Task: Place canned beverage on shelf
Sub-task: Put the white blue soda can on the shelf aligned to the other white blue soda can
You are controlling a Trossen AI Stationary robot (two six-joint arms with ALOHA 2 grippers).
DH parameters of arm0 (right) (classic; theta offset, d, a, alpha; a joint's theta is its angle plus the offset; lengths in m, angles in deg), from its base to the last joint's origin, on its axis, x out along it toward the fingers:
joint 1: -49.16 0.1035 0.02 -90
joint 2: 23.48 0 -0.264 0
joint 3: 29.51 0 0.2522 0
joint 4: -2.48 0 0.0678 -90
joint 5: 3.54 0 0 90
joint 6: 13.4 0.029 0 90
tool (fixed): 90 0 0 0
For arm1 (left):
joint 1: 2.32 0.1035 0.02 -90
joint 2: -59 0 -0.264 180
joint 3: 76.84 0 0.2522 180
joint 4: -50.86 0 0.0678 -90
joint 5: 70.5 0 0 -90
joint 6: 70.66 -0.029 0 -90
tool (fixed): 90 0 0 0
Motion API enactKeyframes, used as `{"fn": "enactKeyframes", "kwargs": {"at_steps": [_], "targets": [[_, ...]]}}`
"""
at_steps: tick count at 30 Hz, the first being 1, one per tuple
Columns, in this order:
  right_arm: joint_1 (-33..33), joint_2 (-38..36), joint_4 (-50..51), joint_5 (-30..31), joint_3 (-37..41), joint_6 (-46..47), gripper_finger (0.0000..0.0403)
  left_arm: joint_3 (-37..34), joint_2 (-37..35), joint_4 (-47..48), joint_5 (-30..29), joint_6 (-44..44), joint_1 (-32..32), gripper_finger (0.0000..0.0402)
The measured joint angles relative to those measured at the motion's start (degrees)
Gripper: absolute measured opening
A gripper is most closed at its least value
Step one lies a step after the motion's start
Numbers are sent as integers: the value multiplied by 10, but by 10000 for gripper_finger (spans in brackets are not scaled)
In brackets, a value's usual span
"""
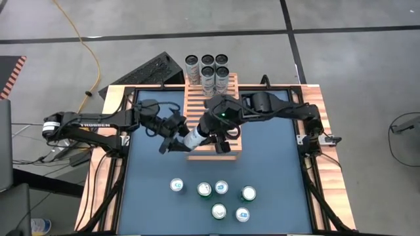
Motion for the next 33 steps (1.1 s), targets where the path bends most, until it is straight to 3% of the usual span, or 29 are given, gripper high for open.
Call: {"fn": "enactKeyframes", "kwargs": {"at_steps": [7,15,28,33], "targets": [[-8,-1,34,47,-4,-1,201,0,-8,29,-38,-6,33,317],[-12,-1,27,47,-2,-16,201,11,-7,35,-40,-52,36,318],[-24,-1,6,54,-2,0,184,80,0,151,-156,-184,34,318],[-32,-1,1,66,-2,21,179,86,0,151,-198,-199,34,318]]}}
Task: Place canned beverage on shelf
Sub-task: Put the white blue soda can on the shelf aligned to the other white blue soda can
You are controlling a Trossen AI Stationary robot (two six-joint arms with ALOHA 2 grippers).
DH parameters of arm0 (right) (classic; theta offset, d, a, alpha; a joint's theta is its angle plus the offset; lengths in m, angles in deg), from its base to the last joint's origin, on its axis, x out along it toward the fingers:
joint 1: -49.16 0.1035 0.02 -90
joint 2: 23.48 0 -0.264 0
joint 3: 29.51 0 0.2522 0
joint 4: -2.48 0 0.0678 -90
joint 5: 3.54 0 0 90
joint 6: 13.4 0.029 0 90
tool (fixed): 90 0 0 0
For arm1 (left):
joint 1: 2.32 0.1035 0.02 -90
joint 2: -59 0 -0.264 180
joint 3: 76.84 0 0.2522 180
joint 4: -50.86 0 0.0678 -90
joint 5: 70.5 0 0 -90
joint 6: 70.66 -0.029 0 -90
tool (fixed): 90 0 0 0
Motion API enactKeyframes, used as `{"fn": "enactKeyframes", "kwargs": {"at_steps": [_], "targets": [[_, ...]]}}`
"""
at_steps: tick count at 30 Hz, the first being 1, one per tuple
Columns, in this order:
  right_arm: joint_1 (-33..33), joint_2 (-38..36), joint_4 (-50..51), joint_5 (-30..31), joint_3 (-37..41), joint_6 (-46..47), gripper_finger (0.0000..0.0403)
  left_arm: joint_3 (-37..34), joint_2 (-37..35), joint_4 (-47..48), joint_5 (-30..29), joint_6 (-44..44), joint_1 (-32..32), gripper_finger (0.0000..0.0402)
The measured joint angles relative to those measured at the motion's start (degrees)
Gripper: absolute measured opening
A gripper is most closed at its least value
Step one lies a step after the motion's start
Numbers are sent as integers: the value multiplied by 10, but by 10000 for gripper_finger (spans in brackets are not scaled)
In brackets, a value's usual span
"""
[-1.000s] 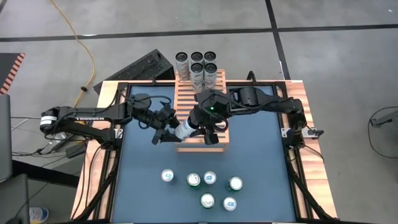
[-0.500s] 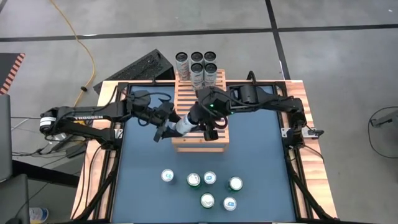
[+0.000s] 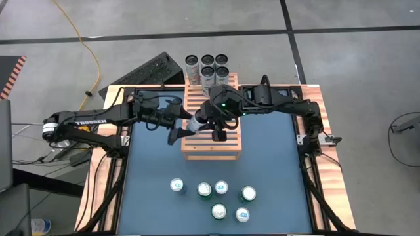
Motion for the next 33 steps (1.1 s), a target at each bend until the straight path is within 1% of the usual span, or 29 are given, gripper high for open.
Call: {"fn": "enactKeyframes", "kwargs": {"at_steps": [4,9,14,17,23,33], "targets": [[-5,1,-4,9,0,12,179,0,0,-4,-20,0,0,318],[-8,1,-15,9,0,23,179,0,0,-36,-33,2,0,318],[-14,1,-27,12,0,27,179,0,0,-49,-54,-3,0,318],[-21,1,-23,14,0,41,179,0,0,-57,-57,-1,0,318],[-24,19,-9,25,0,51,179,0,1,-57,-88,-10,0,318],[-26,28,-7,29,0,41,181,1,0,-36,-91,-19,0,318]]}}
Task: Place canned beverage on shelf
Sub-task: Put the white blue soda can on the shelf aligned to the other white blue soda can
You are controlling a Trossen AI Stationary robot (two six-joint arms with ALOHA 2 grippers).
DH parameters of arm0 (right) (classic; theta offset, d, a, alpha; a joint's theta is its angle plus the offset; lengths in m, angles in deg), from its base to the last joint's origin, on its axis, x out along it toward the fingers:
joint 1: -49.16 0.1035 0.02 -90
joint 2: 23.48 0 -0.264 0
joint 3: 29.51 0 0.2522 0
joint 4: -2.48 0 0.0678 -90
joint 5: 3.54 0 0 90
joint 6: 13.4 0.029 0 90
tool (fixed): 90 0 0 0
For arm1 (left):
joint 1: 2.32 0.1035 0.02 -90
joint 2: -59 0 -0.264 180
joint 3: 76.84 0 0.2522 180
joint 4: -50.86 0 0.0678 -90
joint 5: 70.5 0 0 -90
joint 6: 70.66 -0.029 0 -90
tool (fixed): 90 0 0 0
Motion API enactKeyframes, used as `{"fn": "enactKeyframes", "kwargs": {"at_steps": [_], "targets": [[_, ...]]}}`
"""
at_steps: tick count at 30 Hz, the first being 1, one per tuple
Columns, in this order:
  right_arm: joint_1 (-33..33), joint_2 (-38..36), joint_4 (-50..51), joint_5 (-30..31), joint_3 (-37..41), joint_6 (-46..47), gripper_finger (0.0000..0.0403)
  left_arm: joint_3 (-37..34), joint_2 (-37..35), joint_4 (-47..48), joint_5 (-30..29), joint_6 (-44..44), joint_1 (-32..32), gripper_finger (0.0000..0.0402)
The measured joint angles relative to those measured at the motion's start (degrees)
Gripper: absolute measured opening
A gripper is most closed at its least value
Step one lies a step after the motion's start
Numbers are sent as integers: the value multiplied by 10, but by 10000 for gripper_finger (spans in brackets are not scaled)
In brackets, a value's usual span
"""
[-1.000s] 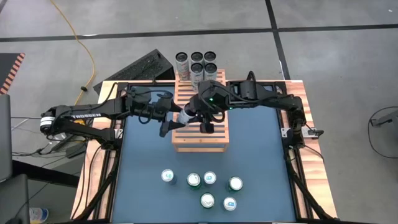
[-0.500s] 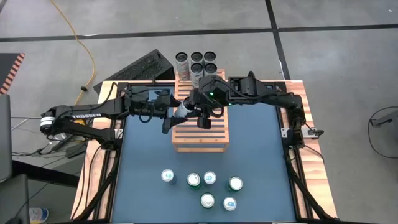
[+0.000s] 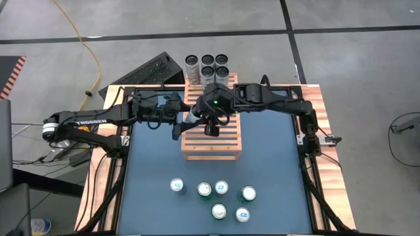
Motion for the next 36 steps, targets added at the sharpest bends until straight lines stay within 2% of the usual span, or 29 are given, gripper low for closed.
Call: {"fn": "enactKeyframes", "kwargs": {"at_steps": [6,15,19,29,36], "targets": [[0,0,11,0,0,-3,183,0,0,2,1,-6,0,315],[-1,0,9,-1,0,-2,187,0,0,7,5,-22,0,252],[-1,0,5,-1,1,-3,192,0,0,9,6,-21,0,253],[2,0,-10,-5,1,-22,252,0,-1,11,9,-16,0,255],[4,-10,-15,-6,1,-41,268,1,0,12,9,-10,0,255]]}}
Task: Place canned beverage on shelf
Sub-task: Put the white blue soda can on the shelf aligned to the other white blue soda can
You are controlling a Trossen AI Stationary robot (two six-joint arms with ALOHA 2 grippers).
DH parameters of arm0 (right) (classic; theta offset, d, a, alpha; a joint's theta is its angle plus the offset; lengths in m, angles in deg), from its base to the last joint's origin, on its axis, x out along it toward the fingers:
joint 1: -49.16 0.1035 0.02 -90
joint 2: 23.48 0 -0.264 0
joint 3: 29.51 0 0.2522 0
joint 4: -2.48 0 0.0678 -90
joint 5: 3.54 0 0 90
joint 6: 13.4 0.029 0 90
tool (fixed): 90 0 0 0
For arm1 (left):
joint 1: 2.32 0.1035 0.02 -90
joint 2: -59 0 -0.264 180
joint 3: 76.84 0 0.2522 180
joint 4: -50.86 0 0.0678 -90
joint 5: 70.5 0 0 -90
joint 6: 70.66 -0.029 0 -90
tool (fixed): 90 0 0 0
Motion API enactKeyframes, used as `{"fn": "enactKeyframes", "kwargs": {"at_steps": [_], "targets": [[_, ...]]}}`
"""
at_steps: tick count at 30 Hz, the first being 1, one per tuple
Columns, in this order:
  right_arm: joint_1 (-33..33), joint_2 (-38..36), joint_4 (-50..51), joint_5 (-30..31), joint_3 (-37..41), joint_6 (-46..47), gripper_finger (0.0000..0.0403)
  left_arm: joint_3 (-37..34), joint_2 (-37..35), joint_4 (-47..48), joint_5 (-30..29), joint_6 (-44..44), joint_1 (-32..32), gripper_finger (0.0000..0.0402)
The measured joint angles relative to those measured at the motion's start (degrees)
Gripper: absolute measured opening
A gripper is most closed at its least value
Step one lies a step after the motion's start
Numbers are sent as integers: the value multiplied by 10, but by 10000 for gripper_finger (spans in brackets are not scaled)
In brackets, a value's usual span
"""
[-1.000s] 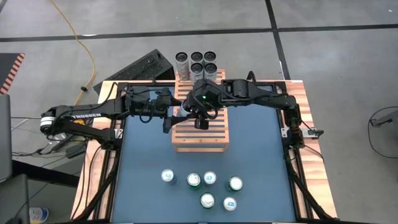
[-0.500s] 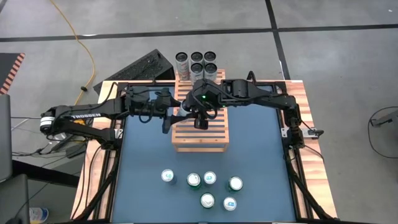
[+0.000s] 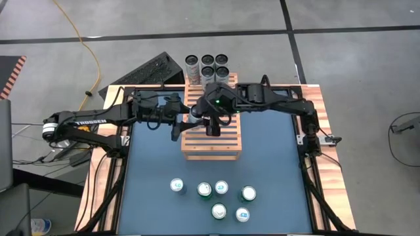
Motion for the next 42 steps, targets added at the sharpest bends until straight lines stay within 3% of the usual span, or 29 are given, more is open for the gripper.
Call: {"fn": "enactKeyframes", "kwargs": {"at_steps": [10,13,21,26,30,34,37,42], "targets": [[-10,-107,-5,-19,-2,0,270,44,-13,26,-1,-19,23,256],[-10,-150,-8,-30,-2,0,270,44,-22,25,54,-21,66,256],[-6,-245,-23,-27,-2,11,270,44,-15,-13,271,-57,213,256],[-7,-264,-16,-23,-1,15,270,44,35,-109,380,-32,283,256],[-7,-267,-2,-23,-1,-21,270,44,87,-168,433,3,321,256],[-11,-264,7,-22,-1,-46,270,44,123,-206,434,18,342,256],[-17,-264,8,-22,-1,-59,270,44,149,-209,439,13,348,256],[-34,-264,7,-22,-1,-55,270,44,162,-210,502,2,371,256]]}}
